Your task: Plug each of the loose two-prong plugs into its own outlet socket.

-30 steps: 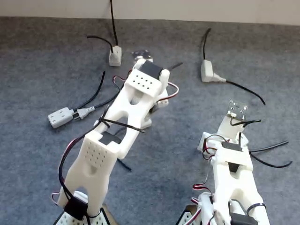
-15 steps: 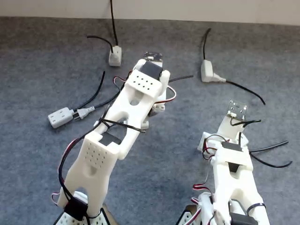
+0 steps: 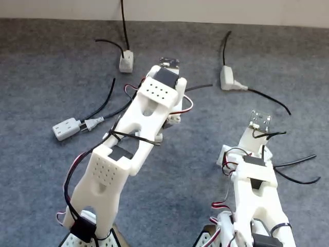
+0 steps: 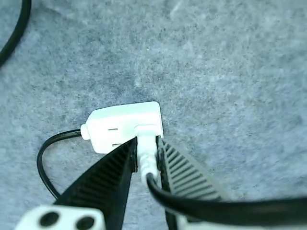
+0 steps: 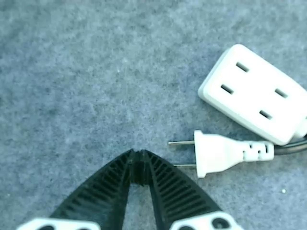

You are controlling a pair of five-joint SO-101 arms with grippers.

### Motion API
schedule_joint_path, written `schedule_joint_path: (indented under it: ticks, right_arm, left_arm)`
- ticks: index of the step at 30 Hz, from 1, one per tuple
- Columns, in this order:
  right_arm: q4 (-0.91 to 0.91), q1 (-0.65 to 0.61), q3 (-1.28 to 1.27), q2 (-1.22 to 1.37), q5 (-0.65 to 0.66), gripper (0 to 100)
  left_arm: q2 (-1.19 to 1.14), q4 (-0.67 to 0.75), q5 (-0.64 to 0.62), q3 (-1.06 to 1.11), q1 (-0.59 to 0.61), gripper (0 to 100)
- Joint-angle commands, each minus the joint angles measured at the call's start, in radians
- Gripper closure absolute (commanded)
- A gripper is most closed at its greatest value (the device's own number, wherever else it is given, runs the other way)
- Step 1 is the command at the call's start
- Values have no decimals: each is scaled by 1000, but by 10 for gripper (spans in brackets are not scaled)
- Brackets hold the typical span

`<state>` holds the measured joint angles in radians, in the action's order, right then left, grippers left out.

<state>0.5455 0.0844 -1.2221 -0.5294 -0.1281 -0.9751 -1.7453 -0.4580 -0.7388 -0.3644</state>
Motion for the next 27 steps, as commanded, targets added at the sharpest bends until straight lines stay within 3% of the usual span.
schedule_joint_path:
  ticks: [1,4,17,27]
  right_arm:
    - [-21,5,12,-21,-12,990]
    - [-21,5,12,-21,-12,990]
    - [-21,5,10,-21,-12,990]
    - [-21,5,10,-21,-12,990]
  left_arm:
    - [-22,-29,106,41,51,993]
    - [45,-29,201,19,59,994]
    - [443,-26,201,108,76,994]
    - [483,-21,201,234,145,994]
